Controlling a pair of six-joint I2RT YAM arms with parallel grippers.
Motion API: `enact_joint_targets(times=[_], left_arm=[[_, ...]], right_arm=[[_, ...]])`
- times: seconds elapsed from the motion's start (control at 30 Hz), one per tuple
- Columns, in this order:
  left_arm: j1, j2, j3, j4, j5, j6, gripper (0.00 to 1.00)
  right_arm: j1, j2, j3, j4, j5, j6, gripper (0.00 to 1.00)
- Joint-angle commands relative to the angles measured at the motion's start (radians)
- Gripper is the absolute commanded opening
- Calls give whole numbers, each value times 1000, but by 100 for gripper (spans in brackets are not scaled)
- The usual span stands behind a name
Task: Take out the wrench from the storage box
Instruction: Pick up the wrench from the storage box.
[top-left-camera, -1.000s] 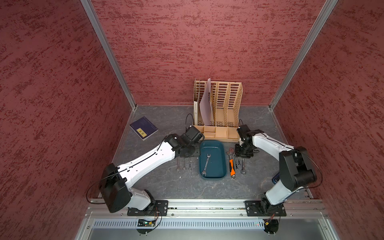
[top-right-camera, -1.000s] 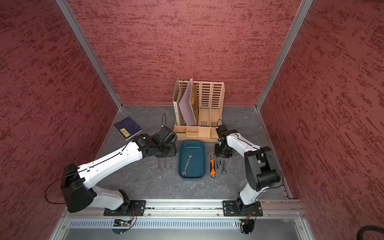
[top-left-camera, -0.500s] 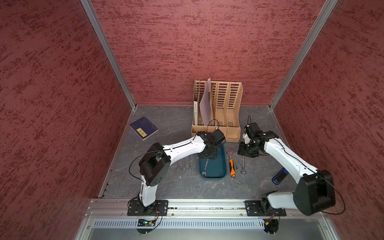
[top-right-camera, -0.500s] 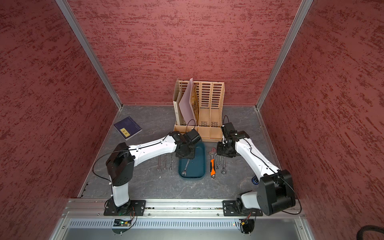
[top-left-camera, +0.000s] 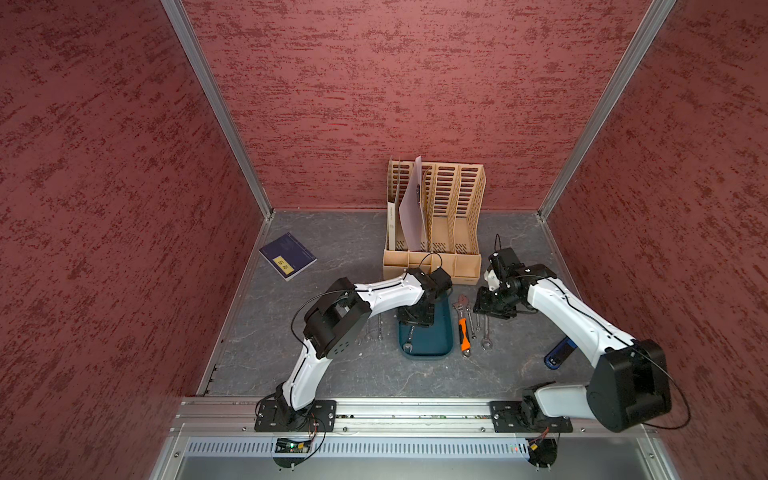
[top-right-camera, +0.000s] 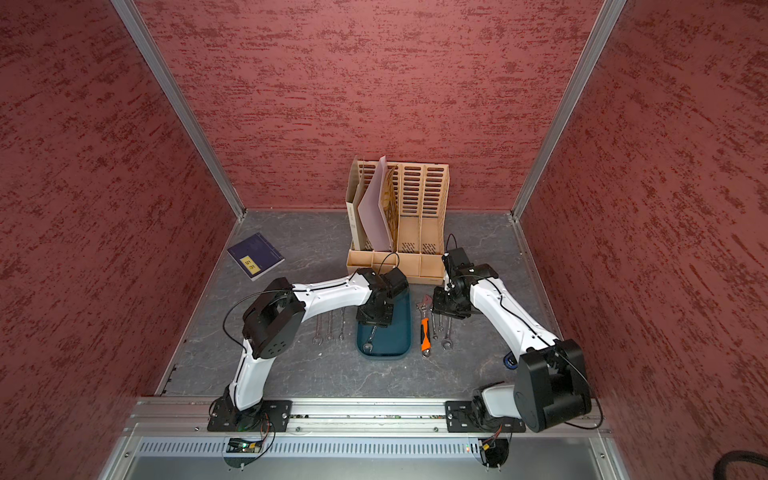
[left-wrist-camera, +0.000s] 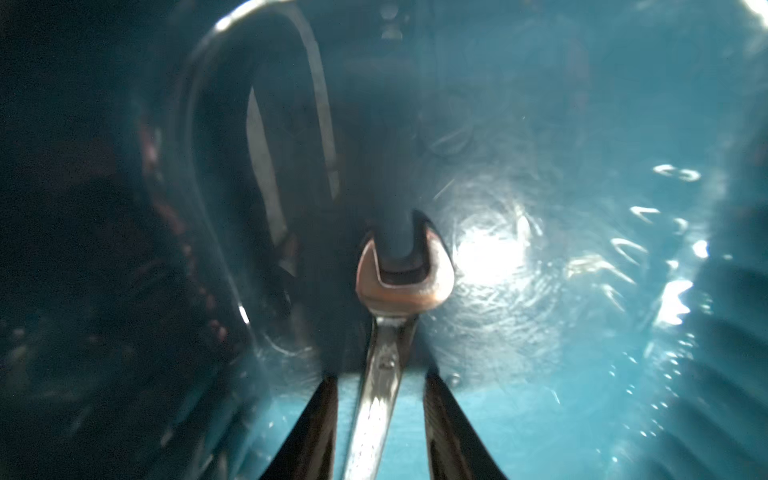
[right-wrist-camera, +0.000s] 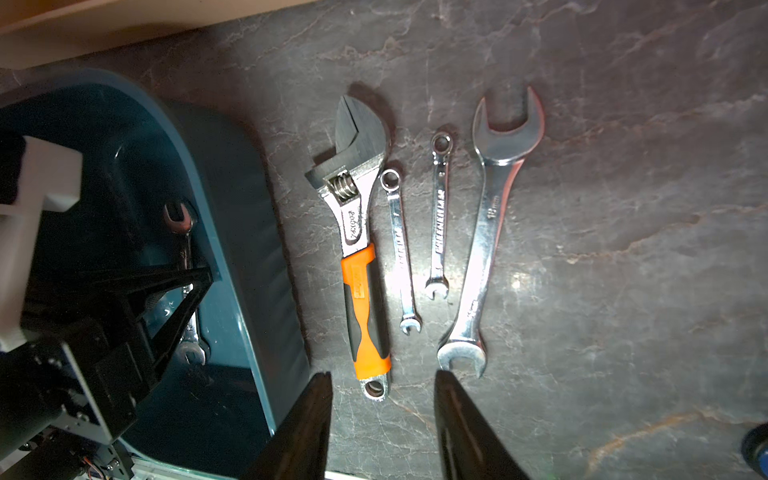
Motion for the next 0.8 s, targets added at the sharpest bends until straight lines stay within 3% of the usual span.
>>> enact_joint_targets(times=[0.0, 0.2, 0.77], left_arm=[[-4, 36, 15, -21, -10, 16, 34], [-9, 51, 14, -28, -15, 13, 18], [-9, -48, 90, -96, -47, 35, 13]], right_arm=[[-6, -17, -9, 0, -11, 8, 45], [-6, -12, -9, 2, -15, 9, 45], [-6, -27, -7, -8, -17, 14, 45]])
